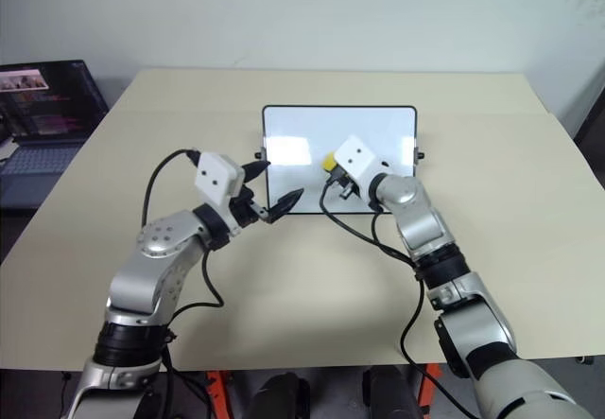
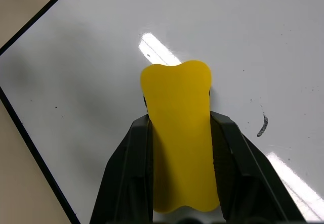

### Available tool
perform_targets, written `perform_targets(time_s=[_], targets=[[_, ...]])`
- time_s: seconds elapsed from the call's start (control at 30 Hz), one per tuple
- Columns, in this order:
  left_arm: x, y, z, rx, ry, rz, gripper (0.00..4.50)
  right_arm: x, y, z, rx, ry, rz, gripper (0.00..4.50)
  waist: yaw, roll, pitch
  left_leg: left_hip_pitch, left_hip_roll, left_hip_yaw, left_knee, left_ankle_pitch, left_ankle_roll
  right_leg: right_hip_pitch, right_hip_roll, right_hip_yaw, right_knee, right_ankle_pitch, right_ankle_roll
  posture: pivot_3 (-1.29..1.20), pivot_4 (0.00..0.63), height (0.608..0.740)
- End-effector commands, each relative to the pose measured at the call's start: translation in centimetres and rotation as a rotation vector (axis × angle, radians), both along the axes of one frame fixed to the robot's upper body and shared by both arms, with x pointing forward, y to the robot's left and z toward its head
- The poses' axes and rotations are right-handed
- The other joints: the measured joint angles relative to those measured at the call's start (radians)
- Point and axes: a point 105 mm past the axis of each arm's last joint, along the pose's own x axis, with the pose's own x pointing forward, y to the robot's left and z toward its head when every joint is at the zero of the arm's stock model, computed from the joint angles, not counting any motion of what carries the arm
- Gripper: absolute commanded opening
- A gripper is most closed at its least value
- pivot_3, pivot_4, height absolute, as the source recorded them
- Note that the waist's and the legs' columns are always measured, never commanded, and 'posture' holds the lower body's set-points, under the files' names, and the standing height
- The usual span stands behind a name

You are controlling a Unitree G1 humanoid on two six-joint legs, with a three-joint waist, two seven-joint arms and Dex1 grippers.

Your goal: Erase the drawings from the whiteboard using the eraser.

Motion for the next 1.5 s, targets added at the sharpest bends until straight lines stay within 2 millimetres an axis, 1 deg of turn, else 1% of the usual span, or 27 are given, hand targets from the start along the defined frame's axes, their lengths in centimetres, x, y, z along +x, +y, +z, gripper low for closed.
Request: perform_targets(time_s=[0.03, 0.1, 0.2, 0.3, 0.47, 0.63, 0.97, 1.2, 1.5], targets=[[-0.4, -0.5, 1.4, -0.007, -0.063, -0.023, 4.50, -0.7, 0.5, 3.8, 0.083, -0.070, 0.010, 1.19, 0.000, 0.000, 0.000, 0.000, 0.000, 0.000, 0.000, 0.000, 0.000, 0.000, 0.000, 0.000, 0.000, 0.000, 0.000, 0.00, 0.150, 0.740], [-0.3, -0.7, 1.4, -0.007, -0.063, -0.027, 4.50, -1.2, 0.8, 5.2, 0.110, -0.091, 0.015, 1.19, 0.000, 0.000, 0.000, -0.001, 0.000, 0.000, 0.000, 0.000, 0.000, -0.001, 0.000, 0.000, -0.001, 0.000, 0.000, 0.00, 0.150, 0.740], [-0.3, -0.7, 1.4, -0.008, -0.062, -0.030, 4.50, -1.5, 0.8, 6.5, 0.140, -0.110, 0.006, 1.19, 0.001, 0.000, 0.000, -0.002, 0.000, 0.000, -0.001, 0.000, 0.000, -0.001, 0.000, 0.000, -0.002, 0.000, 0.000, 0.00, 0.150, 0.740], [-0.2, -0.8, 1.4, -0.008, -0.059, -0.037, 4.50, -1.4, 0.5, 6.9, 0.151, -0.117, -0.016, 1.19, 0.002, 0.000, 0.000, -0.002, 0.000, 0.000, -0.001, 0.000, 0.000, -0.001, 0.000, 0.000, -0.003, 0.000, 0.000, 0.00, 0.150, 0.740], [-0.3, -1.0, 1.2, -0.012, -0.052, -0.046, 4.50, -0.8, -0.6, 6.4, 0.141, -0.115, -0.057, 1.19, 0.003, 0.000, 0.000, -0.002, 0.000, 0.000, -0.001, 0.000, 0.000, -0.001, 0.000, 0.000, -0.003, 0.000, 0.000, 0.00, 0.150, 0.740], [-0.3, -1.2, 1.2, -0.015, -0.046, -0.059, 4.50, -0.1, -1.8, 6.6, 0.134, -0.125, -0.100, 1.19, 0.002, 0.000, 0.000, -0.002, 0.000, 0.000, -0.001, 0.000, 0.000, -0.001, 0.000, 0.000, -0.003, 0.000, 0.000, 0.00, 0.150, 0.740], [-0.3, -1.6, 1.1, -0.016, -0.038, -0.075, 4.50, 2.0, -4.4, 6.6, 0.099, -0.149, -0.171, 1.19, 0.002, 0.000, 0.000, -0.002, 0.000, 0.000, -0.001, 0.000, 0.000, -0.001, 0.000, 0.000, -0.003, 0.000, 0.000, 0.00, 0.150, 0.740], [-0.4, -1.6, 1.1, -0.015, -0.040, -0.074, 4.50, 2.8, -4.7, 6.6, 0.087, -0.161, -0.179, 1.19, 0.001, 0.000, 0.000, -0.002, 0.000, 0.001, -0.001, 0.000, 0.000, -0.001, 0.000, 0.000, -0.004, 0.000, 0.000, 0.00, 0.150, 0.740], [-0.6, -1.4, 1.1, -0.013, -0.041, -0.068, 4.50, 2.7, -4.5, 5.4, 0.068, -0.140, -0.166, 1.19, 0.002, 0.000, 0.000, -0.002, 0.000, 0.001, -0.001, 0.000, 0.000, -0.001, 0.000, 0.000, -0.004, 0.000, 0.000, 0.00, 0.150, 0.740]])
